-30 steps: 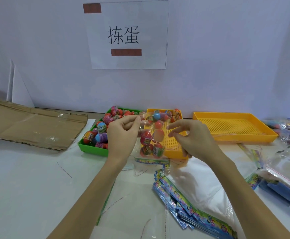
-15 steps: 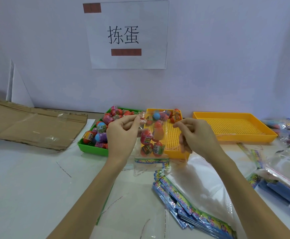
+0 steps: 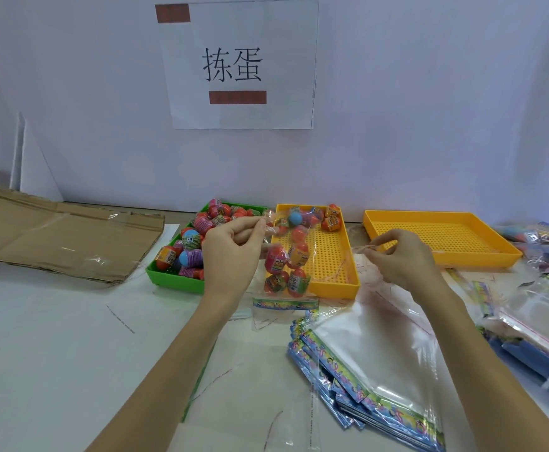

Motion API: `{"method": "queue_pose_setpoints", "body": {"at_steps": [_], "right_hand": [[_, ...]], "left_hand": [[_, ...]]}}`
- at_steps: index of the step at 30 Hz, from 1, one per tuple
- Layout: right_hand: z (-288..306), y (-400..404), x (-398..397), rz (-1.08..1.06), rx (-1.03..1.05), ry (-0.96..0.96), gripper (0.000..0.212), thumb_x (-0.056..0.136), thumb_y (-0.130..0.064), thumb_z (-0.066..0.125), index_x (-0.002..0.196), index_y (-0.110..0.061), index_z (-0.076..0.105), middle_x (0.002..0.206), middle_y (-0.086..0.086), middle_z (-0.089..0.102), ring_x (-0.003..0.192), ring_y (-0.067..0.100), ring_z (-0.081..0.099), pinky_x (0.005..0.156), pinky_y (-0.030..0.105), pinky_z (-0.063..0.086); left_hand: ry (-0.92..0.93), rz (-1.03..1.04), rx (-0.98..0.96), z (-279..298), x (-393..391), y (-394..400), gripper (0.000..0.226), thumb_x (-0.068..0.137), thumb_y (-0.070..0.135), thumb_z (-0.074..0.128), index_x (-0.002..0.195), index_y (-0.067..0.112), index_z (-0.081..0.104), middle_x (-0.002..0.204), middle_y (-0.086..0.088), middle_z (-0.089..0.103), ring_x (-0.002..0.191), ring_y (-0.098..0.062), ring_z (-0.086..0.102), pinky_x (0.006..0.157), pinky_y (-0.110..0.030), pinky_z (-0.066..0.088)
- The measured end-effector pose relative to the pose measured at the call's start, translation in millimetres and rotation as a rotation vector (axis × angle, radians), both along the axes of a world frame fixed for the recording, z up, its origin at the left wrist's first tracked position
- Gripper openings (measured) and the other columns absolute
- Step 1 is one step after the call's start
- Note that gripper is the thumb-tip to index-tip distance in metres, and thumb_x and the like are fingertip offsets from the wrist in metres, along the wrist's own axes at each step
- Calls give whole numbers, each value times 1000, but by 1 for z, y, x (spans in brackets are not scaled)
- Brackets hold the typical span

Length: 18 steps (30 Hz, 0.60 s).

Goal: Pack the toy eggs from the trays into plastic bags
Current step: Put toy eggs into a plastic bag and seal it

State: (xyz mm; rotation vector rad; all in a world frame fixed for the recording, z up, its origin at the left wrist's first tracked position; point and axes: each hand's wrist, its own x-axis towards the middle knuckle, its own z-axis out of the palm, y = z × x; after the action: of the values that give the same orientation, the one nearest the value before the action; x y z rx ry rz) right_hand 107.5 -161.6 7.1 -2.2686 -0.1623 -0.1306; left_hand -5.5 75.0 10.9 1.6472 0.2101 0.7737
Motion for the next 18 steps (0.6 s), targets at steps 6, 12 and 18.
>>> {"method": "queue_pose_setpoints", "body": {"at_steps": [6, 12, 18], "right_hand": [[15, 1, -11, 83, 124, -258, 58, 99, -8, 61, 149, -34, 48, 80, 0, 71, 58, 9, 70, 54, 19, 51], [23, 36, -35, 442, 241, -17, 27, 104, -42, 57, 106, -27, 79, 93, -7, 78, 85, 9, 75, 65, 25, 58], [18, 44, -41, 414, 299, -98, 11, 93, -32, 76, 87, -23, 81, 77, -7, 77, 77, 10, 74, 67, 26, 60]], "left_hand": [[4, -8, 12, 0, 0, 0, 16, 102, 12, 66, 102, 24, 76, 86, 3, 81, 73, -19, 79, 75, -44, 64], [-8, 22, -9, -1, 0, -1, 14, 101, 12, 67, 109, 15, 78, 84, 5, 81, 71, -15, 79, 65, -31, 65], [-2, -85, -102, 2, -1, -4, 13, 102, 15, 66, 108, 13, 77, 91, 0, 82, 77, -23, 79, 69, -28, 64]]}}
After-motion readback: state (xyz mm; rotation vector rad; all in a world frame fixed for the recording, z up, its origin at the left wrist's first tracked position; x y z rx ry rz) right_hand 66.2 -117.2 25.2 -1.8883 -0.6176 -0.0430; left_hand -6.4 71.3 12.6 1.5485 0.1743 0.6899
